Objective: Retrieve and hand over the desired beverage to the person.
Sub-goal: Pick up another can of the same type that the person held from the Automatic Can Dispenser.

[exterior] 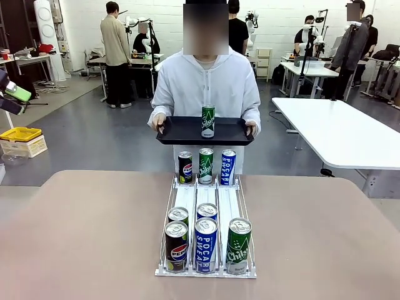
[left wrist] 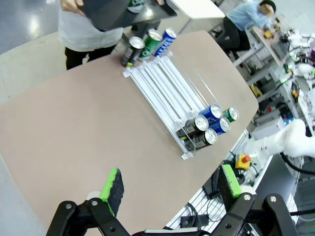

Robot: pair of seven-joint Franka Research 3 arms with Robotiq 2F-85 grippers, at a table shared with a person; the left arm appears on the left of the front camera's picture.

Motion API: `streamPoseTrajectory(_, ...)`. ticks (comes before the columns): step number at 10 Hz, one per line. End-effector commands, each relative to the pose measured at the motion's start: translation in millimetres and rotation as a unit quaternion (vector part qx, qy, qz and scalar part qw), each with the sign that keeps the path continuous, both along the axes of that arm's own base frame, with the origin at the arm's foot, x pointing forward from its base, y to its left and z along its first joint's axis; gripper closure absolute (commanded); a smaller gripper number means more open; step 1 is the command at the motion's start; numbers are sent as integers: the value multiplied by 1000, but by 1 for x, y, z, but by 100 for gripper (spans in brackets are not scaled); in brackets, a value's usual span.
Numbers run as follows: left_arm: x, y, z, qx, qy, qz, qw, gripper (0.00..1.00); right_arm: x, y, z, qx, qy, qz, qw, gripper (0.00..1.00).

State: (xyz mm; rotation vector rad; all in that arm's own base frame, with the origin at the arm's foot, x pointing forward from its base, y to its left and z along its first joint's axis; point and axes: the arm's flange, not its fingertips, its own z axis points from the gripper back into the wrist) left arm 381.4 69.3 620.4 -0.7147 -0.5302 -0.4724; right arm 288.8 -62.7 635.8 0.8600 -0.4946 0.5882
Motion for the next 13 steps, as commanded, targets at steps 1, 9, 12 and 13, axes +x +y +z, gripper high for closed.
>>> streamPoseTrajectory(1,11,-85,3,82,20,-117,989,0,2,1,1,15,-7,7,1000,0)
streamPoseTrajectory(9,-59,-309,-109,313,115,-94,938,0,2,1,1,15,-7,7,1000,0)
streamPoseTrajectory(12,-47,-311,-130,342,67,-10,937,0,2,1,1,15,-7,7,1000,0)
streamPoseTrajectory(13,-49,-311,-134,342,80,-14,936,0,2,1,1,15,-7,7,1000,0)
